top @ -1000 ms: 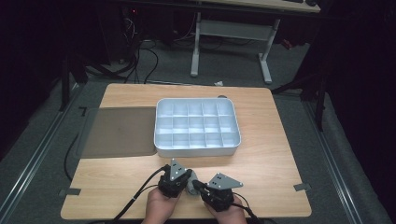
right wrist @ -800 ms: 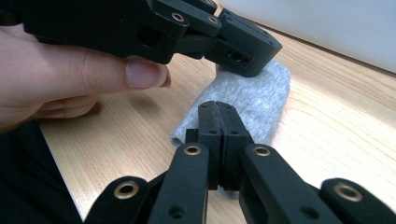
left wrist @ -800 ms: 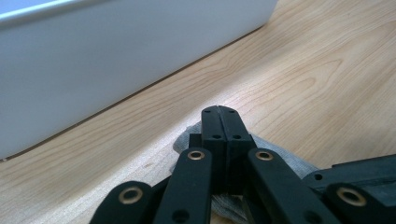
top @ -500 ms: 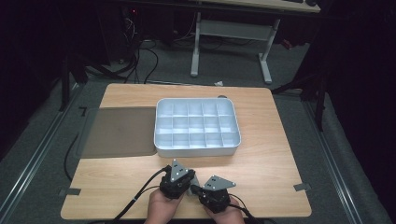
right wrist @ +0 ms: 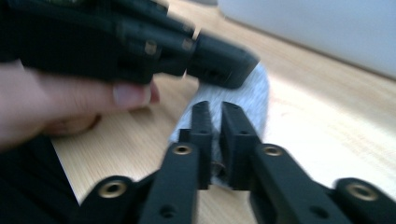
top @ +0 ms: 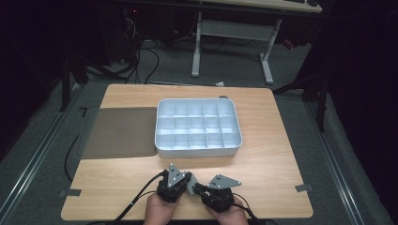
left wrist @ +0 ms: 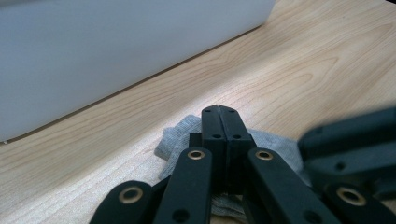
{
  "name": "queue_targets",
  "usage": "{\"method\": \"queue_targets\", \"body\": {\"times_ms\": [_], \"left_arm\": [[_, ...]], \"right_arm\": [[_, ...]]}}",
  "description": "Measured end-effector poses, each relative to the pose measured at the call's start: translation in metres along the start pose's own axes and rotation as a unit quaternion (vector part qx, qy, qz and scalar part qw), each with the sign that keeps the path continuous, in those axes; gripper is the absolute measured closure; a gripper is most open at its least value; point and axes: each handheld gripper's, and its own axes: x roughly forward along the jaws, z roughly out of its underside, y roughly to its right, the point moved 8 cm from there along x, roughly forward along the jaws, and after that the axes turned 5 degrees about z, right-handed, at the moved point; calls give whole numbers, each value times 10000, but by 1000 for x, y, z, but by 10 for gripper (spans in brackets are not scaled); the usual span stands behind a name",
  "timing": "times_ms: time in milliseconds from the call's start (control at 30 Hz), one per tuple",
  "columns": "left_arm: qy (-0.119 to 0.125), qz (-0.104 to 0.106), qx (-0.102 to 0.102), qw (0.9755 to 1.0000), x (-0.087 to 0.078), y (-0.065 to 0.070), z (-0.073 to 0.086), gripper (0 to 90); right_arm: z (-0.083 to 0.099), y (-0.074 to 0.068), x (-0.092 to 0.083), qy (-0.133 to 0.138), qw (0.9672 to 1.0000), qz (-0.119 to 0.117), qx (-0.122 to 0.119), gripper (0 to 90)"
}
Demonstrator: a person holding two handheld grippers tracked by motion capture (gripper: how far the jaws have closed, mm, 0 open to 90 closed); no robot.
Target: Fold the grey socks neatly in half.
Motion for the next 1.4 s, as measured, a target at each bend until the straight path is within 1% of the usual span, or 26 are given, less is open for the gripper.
{"method": "queue_targets", "body": {"times_ms": [67, 133, 167, 200, 233, 267, 333, 400, 467, 667, 733, 833, 967, 1033, 1100, 1200, 1300, 1400], "left_arm": [[7, 2, -4, 10000, 0, 0, 0, 900], [16, 1, -16, 10000, 0, 0, 0, 900], [31, 5, -31, 10000, 0, 0, 0, 900], [31, 5, -31, 10000, 0, 0, 0, 900], [41, 10, -41, 10000, 0, 0, 0, 900], [34, 13, -39, 10000, 0, 0, 0, 900], [29, 25, -47, 10000, 0, -1, 0, 900], [33, 34, -54, 10000, -1, -1, 1, 900], [28, 43, -60, 10000, -1, -1, 1, 900], [65, 82, -113, 9999, -7, -5, 1, 898], [78, 71, -131, 9999, -10, -7, 1, 864], [52, -42, -93, 9999, -17, -13, 1, 846], [12, -142, -82, 9999, -22, -20, 2, 835], [-19, -128, -108, 9999, -23, -22, 4, 830], [-53, -113, -104, 9999, -22, -23, 6, 828], [-40, -93, -160, 9998, -20, -22, 9, 831], [-36, -89, -178, 9998, -19, -22, 9, 832], [-41, -103, -163, 9998, -19, -23, 9, 834]], "right_arm": [[-6, 5, -3, 83, 9998, -20, 203, 719], [-9, 10, -2, 67, 9992, 73, 394, 641], [-8, 13, 2, 8, 9984, 59, 560, 569], [-8, 13, 2, 8, 9984, 59, 560, 569], [-7, 13, 3, -36, 9980, 74, 623, 543], [-6, 12, 6, -118, 9974, 93, 700, 509], [-1, 12, 11, -266, 9966, 112, 766, 463], [2, 13, 14, -387, 9954, 130, 867, 432], [4, 13, 17, -458, 9946, 77, 929, 428], [7, 10, 21, -567, 9933, -116, 1003, 469], [8, 9, 23, -604, 9927, -196, 1026, 477], [8, 5, 24, -625, 9926, -317, 990, 517], [7, 3, 25, -622, 9930, -374, 935, 540], [7, 2, 25, -610, 9934, -404, 883, 555], [7, 1, 25, -630, 9931, -425, 891, 557], [6, 1, 25, -661, 9931, -438, 867, 560], [4, 1, 24, -694, 9937, -400, 784, 558], [3, 1, 25, -722, 9932, -415, 814, 554]]}}
